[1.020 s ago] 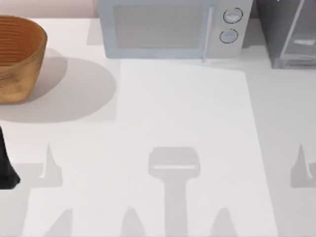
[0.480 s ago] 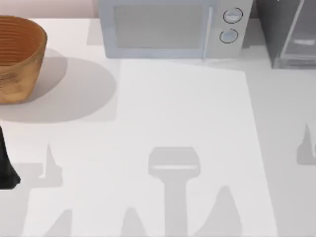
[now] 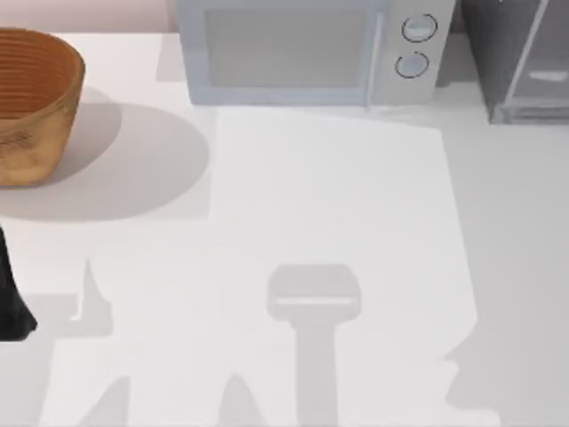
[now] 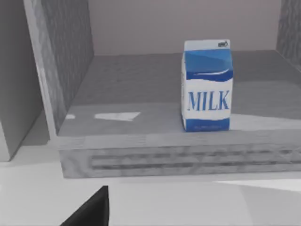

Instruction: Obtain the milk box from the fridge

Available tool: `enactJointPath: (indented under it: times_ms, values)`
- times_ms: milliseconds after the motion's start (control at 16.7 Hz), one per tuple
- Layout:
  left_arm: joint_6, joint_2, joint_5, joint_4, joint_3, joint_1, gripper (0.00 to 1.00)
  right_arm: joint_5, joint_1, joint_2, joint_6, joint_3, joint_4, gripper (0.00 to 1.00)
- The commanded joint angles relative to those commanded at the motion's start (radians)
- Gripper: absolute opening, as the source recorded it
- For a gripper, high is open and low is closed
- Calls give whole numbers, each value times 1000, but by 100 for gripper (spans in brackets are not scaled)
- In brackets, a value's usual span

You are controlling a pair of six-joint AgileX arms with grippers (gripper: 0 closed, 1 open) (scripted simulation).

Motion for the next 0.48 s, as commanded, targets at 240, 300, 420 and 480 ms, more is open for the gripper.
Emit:
enactJointPath:
  times_ms: [240, 300, 420, 480]
  values:
    - [0, 0, 0, 0, 0, 0, 100, -85, -78, 268, -1, 36, 260, 100]
    - [0, 0, 0, 0, 0, 0, 100, -100, -93, 311, -2, 44, 308, 100]
    - [0, 0, 0, 0, 0, 0, 100, -122, -113, 373, -3, 59, 378, 100]
    - [0, 0, 0, 0, 0, 0, 100, -128, -119, 391, -4, 64, 397, 100]
